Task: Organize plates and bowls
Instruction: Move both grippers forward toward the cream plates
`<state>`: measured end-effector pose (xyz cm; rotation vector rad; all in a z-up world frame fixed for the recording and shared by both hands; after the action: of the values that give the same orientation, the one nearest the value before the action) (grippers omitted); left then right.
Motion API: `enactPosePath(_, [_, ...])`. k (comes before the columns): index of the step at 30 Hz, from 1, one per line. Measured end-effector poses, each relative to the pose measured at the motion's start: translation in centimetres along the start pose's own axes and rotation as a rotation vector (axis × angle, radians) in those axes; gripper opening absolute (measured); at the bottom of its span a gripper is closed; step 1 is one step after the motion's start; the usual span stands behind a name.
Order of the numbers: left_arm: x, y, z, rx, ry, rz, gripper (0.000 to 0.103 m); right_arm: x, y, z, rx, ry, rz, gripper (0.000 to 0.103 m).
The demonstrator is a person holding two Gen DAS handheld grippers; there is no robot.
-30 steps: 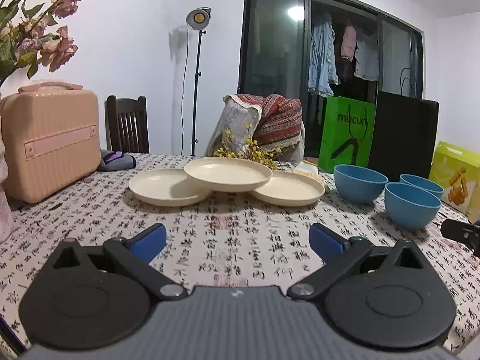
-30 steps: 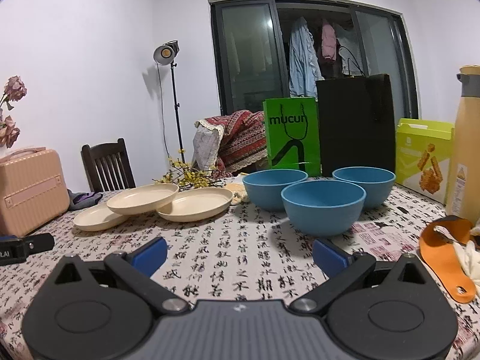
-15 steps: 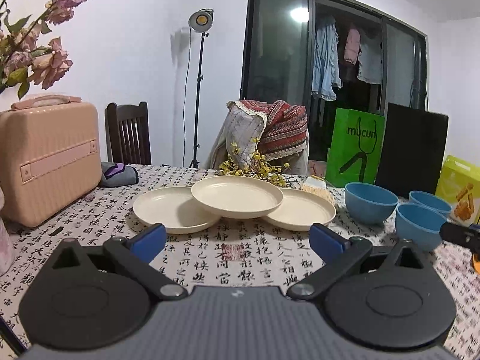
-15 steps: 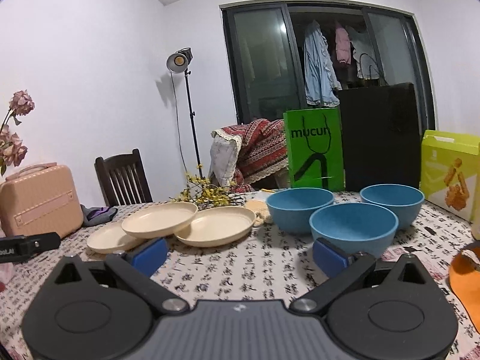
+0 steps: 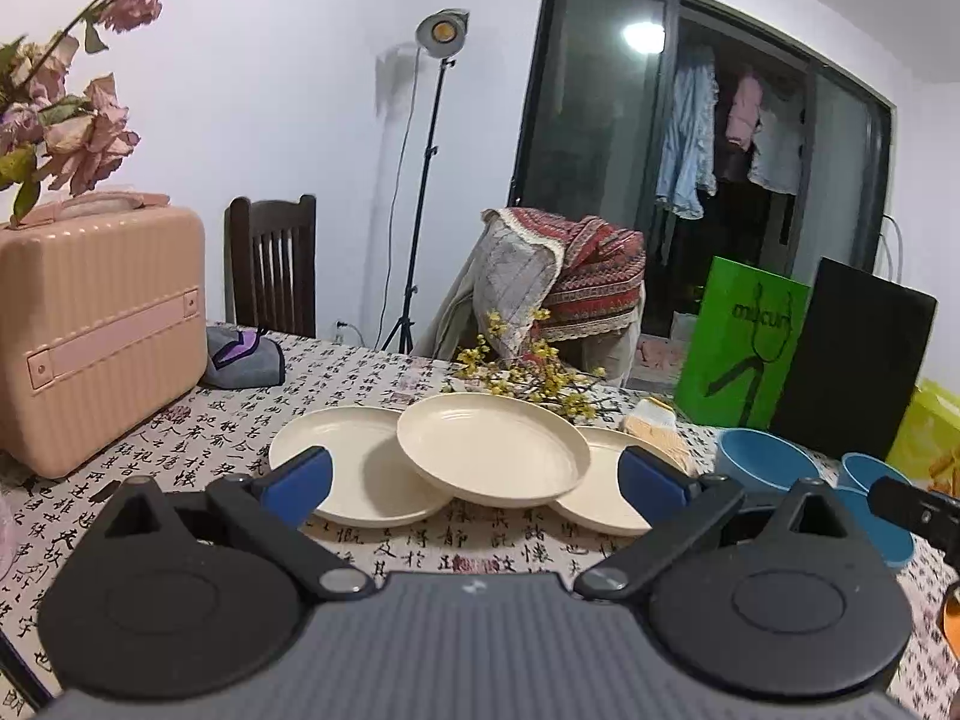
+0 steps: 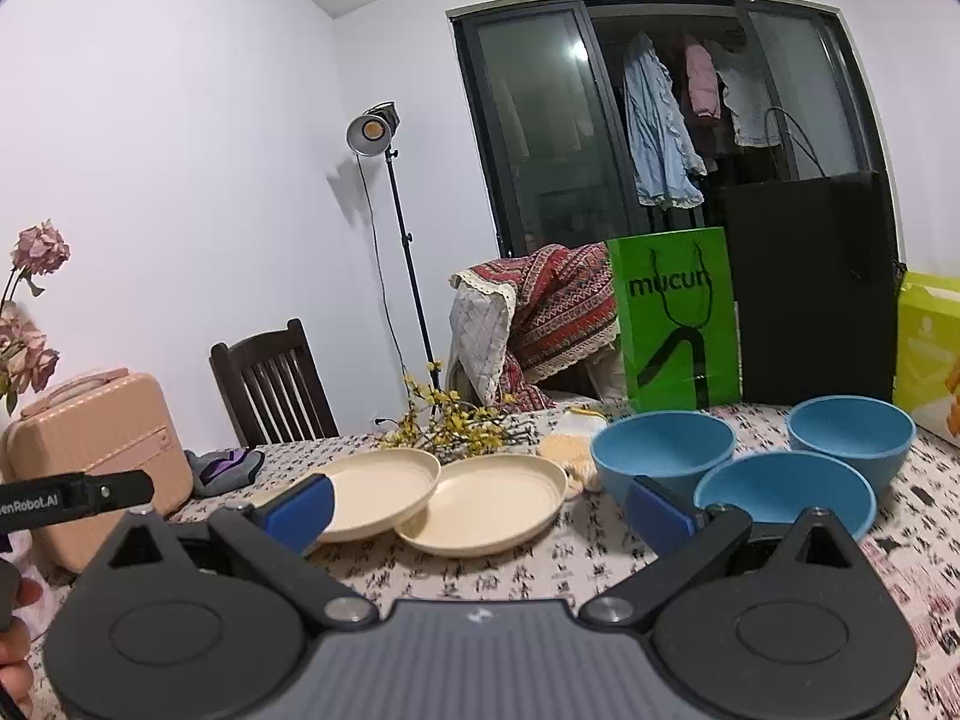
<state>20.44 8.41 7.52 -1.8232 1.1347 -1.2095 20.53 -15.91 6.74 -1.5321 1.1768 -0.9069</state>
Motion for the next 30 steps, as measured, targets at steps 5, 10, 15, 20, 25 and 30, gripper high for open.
enactPosePath(5, [-0.5,-0.9,2.6,-0.065,-0.031,-0.019,0.103,-0.8,-1.2,2.5,-0.023,-0.007,0.0,0.103])
enactPosePath(10, [-1.4,-1.7,5.4,-0.134,-0.058,-0.053,0.103,-1.7,-2.0,5.4,-0.074,-0.027,0.004,0.103])
enactPosePath(15, [-2.3,-2.5,7.7,-0.163,-0.085,-0.083,0.103,-2.3,-2.4,8.1,-0.119,-0.042,0.022,0.103])
enactPosePath(20, [-3.0,-3.0,10.4,-0.199,-0.116,-0.106,0.103,-2.7,-2.6,11.2,-0.164,-0.049,0.054,0.103])
enactPosePath(25, [-3.8,-3.4,12.8,-0.223,-0.139,-0.123,0.103,-3.1,-2.7,14.3,-0.196,-0.048,0.074,0.103])
enactPosePath(30, [-4.5,-3.7,15.2,-0.244,-0.16,-0.143,0.103,-3.5,-2.4,17.4,-0.229,-0.05,0.087,0.103])
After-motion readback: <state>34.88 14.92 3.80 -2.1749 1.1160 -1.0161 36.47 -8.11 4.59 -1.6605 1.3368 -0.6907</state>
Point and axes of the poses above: each gripper's, at about its wrist camera, not at the fingertips, and z roughly the way its jaws point, x to its right, y to its underside, the point moved 9 cm from there along z, roughly the way its jaws point, and after that the axes turned 13 degrees about -z, right-handed, at the moved point
